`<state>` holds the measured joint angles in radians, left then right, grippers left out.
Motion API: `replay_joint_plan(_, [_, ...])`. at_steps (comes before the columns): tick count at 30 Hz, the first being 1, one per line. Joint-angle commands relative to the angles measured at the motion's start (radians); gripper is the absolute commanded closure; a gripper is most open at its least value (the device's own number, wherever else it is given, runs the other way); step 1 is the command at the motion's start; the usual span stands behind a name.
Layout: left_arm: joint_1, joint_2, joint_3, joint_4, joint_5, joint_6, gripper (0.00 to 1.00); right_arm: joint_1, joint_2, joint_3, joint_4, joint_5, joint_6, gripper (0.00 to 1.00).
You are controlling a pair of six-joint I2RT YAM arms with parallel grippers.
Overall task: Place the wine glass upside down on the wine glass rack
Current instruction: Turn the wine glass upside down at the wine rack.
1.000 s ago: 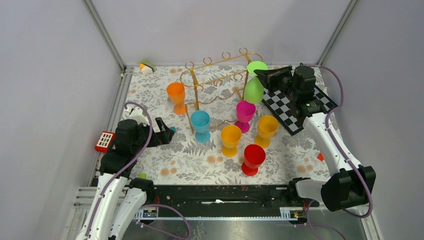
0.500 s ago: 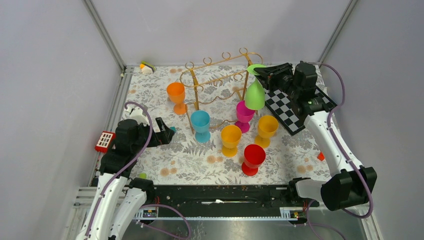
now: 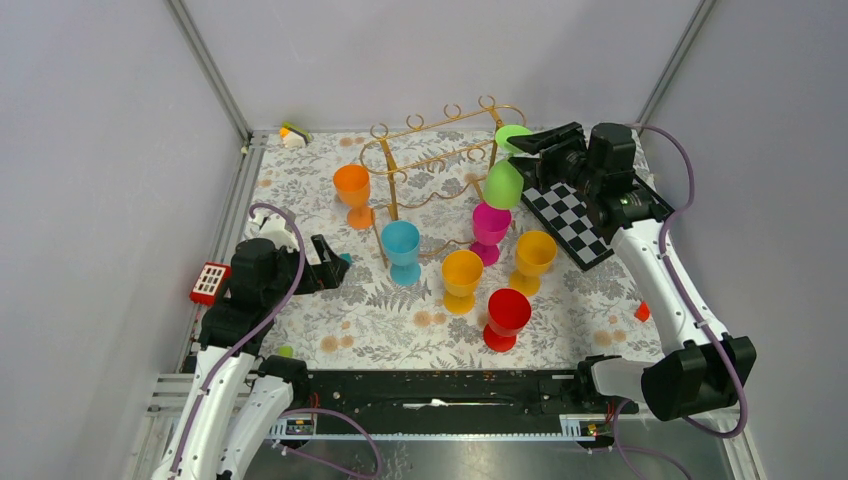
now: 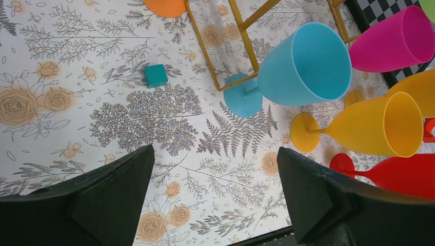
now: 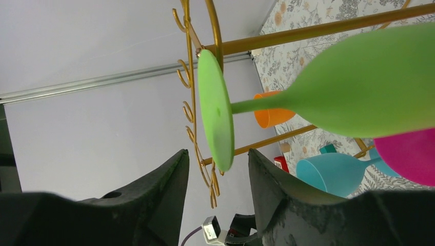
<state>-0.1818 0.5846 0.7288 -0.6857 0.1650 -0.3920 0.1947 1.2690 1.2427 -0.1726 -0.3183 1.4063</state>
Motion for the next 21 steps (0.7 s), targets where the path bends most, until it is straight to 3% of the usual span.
replay_joint_plan(1, [-0.002,-0.003,0.004,0.048,0.022,0.007,0.01,-0.010,-0.015,0.060,-0.042,-0.021,-0.033,0.45])
replay_joint_plan(14, [-0.002,-0.006,0.004,0.049,0.022,0.007,0.01,-0.014,0.001,0.088,-0.061,-0.077,-0.043,0.36])
replay_joint_plan(21, [-0.002,-0.013,0.004,0.048,0.016,0.006,0.01,-0.025,-0.068,-0.007,-0.058,-0.098,-0.061,0.33])
